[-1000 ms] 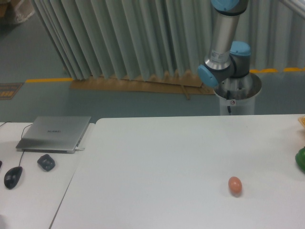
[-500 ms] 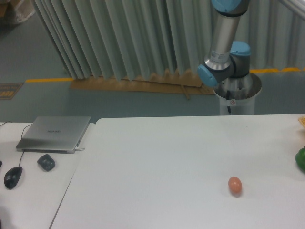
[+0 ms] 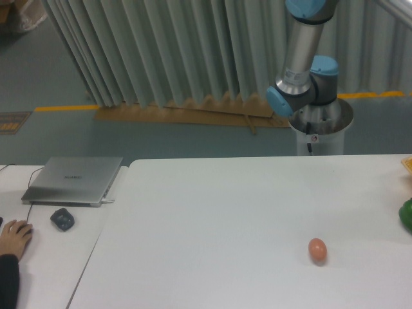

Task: Place the red pepper on the table

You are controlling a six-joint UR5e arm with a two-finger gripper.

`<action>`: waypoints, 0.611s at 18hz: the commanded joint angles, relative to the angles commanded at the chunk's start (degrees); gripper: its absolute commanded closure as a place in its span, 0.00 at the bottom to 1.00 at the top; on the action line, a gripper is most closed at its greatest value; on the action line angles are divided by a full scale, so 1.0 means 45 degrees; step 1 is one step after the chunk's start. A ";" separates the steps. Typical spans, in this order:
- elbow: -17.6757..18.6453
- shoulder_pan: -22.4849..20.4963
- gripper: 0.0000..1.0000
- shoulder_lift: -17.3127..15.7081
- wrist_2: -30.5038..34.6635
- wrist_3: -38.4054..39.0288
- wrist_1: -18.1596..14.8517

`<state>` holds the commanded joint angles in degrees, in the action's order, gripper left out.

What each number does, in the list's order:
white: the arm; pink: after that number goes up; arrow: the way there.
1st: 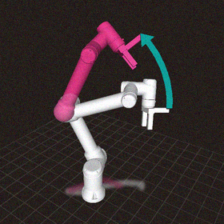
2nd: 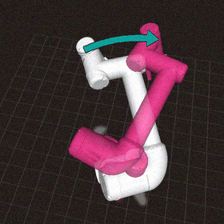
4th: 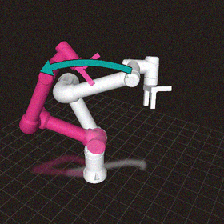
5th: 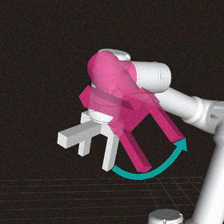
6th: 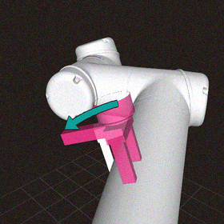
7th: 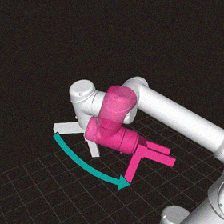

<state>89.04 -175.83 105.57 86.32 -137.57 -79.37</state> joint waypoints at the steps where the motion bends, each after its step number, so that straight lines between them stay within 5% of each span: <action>1: 0.0056 -0.0608 0.00 -0.0041 -0.0139 0.0526 0.0059; 3: 0.0250 -0.1568 0.00 -0.0080 -0.1014 0.4497 0.0020; 6: 0.0193 -0.1241 0.00 -0.0061 -0.1254 1.1935 0.0098; 9: 0.0192 -0.0440 0.00 0.0193 -0.1254 1.9043 0.1868; 11: 0.0310 -0.0283 0.00 0.0233 -0.1273 2.1166 0.2051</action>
<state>90.44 -177.10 106.61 80.60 -42.32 -70.14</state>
